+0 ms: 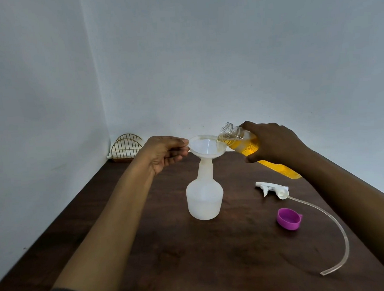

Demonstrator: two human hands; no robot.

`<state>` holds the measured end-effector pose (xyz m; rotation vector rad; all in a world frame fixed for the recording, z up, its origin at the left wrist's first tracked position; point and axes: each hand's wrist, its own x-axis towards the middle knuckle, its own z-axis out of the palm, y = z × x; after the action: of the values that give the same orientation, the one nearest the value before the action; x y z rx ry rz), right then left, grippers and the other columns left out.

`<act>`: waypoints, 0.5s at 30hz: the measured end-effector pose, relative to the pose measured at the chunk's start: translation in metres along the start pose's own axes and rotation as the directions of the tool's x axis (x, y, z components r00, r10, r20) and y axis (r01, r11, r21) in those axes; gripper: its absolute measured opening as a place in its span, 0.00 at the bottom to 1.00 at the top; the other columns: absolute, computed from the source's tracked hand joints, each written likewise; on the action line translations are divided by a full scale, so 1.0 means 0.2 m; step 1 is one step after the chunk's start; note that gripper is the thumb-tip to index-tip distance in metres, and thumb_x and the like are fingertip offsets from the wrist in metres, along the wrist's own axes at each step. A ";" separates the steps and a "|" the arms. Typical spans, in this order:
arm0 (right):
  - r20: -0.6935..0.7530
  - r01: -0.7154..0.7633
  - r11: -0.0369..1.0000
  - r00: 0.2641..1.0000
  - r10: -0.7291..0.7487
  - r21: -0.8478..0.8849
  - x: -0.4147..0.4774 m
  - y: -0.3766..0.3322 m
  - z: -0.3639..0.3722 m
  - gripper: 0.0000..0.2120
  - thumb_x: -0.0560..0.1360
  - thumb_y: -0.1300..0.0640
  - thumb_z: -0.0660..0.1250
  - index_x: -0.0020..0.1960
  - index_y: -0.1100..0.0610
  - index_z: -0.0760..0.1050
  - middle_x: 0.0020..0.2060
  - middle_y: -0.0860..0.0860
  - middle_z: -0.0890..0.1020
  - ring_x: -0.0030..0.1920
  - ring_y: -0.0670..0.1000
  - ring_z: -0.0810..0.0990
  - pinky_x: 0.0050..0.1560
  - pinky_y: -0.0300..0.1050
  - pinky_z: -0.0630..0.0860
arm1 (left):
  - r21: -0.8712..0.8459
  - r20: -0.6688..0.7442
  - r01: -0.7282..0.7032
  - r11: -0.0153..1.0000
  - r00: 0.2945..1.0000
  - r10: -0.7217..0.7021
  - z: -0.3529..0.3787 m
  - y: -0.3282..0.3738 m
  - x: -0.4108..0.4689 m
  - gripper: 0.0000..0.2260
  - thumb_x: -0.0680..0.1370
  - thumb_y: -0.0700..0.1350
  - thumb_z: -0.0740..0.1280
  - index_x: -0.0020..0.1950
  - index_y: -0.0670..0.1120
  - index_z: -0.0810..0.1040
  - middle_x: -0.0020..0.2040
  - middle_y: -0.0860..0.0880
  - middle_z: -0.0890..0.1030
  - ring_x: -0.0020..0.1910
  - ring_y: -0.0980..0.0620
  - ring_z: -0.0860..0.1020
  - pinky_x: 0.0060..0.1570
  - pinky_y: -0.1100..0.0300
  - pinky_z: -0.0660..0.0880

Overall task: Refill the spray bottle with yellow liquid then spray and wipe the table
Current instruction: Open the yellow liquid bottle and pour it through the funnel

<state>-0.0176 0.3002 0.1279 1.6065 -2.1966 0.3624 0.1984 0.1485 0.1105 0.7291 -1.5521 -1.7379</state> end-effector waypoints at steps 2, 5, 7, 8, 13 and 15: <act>0.002 0.000 1.000 1.000 0.000 0.000 0.00 0.00 0.00 0.36 0.61 0.45 0.76 0.66 0.45 0.65 0.53 0.48 0.79 0.53 0.54 0.76 0.40 0.43 0.65 | -0.003 0.000 0.001 1.000 1.000 -0.001 0.00 0.00 0.00 0.04 0.74 0.36 0.68 0.40 0.40 0.80 0.28 0.49 0.82 0.25 0.58 0.80 0.25 0.68 0.76; 0.006 -0.001 1.000 1.000 0.001 -0.001 0.00 0.00 0.00 0.36 0.61 0.46 0.76 0.66 0.45 0.65 0.52 0.47 0.79 0.52 0.54 0.76 0.40 0.43 0.65 | -0.005 0.000 0.007 1.000 1.000 -0.007 0.00 0.00 -0.01 0.03 0.74 0.36 0.68 0.40 0.40 0.80 0.27 0.49 0.82 0.25 0.58 0.80 0.25 0.68 0.76; 0.005 -0.002 1.000 1.000 0.002 -0.003 0.00 0.00 -0.01 0.37 0.61 0.46 0.76 0.66 0.45 0.65 0.52 0.48 0.80 0.52 0.54 0.76 0.40 0.43 0.65 | -0.005 0.000 0.007 1.000 1.000 -0.007 0.00 0.00 -0.01 0.02 0.73 0.36 0.69 0.41 0.40 0.80 0.27 0.49 0.82 0.25 0.58 0.80 0.25 0.68 0.76; 0.006 -0.002 1.000 1.000 0.002 -0.004 0.00 0.00 -0.01 0.37 0.61 0.46 0.76 0.66 0.45 0.65 0.53 0.48 0.80 0.52 0.54 0.76 0.40 0.43 0.65 | -0.006 0.000 0.007 1.000 1.000 -0.007 0.00 0.00 -0.01 0.02 0.73 0.36 0.69 0.41 0.40 0.80 0.28 0.49 0.82 0.25 0.58 0.80 0.25 0.68 0.76; 0.004 0.002 1.000 1.000 -0.002 -0.004 0.01 0.00 0.00 0.37 0.61 0.46 0.76 0.66 0.45 0.65 0.52 0.48 0.80 0.52 0.55 0.76 0.40 0.43 0.65 | -0.006 0.001 0.011 1.000 1.000 -0.011 0.00 0.00 -0.01 0.02 0.73 0.36 0.68 0.41 0.39 0.80 0.28 0.49 0.82 0.25 0.58 0.80 0.25 0.68 0.76; 0.002 0.000 1.000 1.000 0.000 0.002 0.00 0.00 0.00 0.37 0.61 0.46 0.76 0.66 0.45 0.65 0.52 0.48 0.80 0.53 0.55 0.75 0.40 0.43 0.64 | -0.005 0.002 0.010 1.000 1.000 -0.010 0.00 0.00 -0.01 0.03 0.74 0.36 0.67 0.41 0.40 0.80 0.28 0.49 0.82 0.25 0.58 0.80 0.25 0.68 0.76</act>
<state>-0.0184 0.2994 0.1279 1.6082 -2.1982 0.3631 0.1988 0.1501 0.1112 0.7344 -1.5473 -1.7491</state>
